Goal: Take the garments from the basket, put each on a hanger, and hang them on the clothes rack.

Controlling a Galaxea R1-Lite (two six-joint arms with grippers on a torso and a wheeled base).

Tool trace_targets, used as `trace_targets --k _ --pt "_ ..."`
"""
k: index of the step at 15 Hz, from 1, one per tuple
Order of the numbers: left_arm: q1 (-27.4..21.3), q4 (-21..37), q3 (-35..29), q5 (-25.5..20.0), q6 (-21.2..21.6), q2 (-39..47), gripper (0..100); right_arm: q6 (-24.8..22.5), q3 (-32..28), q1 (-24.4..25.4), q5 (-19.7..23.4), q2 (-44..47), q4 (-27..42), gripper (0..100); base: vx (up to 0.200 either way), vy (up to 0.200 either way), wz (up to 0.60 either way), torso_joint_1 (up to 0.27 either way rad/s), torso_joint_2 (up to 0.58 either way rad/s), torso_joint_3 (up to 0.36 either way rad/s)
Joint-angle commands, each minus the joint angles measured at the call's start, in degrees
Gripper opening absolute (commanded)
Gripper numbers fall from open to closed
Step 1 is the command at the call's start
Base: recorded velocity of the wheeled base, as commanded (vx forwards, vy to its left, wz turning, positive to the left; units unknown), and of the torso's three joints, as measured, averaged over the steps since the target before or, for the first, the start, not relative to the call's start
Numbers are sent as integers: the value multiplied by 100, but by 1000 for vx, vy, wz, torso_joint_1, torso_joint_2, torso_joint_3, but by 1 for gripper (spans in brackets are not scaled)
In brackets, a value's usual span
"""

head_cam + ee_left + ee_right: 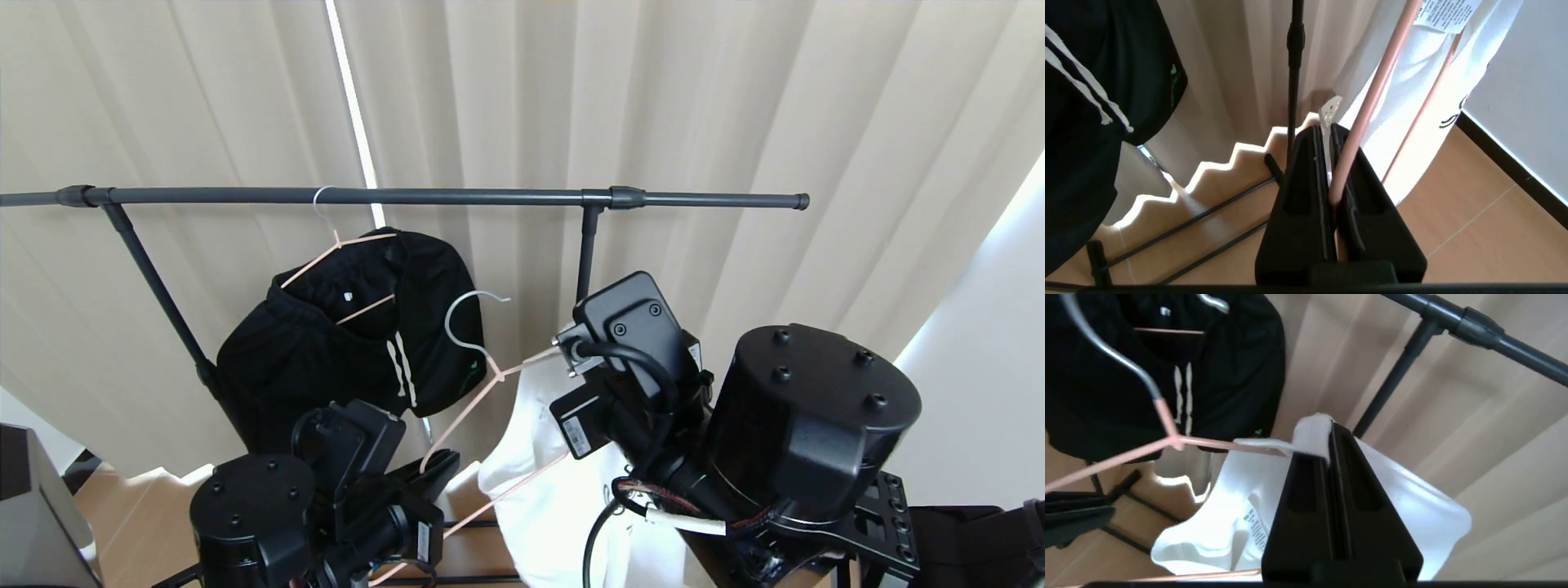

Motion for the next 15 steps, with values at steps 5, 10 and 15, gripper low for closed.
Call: trace_targets --k 5,10,15 --pt "-1 -12 0 3 -4 26 0 497 -322 701 -45 416 5 0 0 0 0 0 0 0" --pt "-1 -408 114 12 14 17 0 480 -402 429 -352 345 -22 0 0 0 0 0 0 0" --pt "-18 -610 255 12 40 26 0 488 -445 183 -370 266 -30 0 0 0 0 0 0 0"
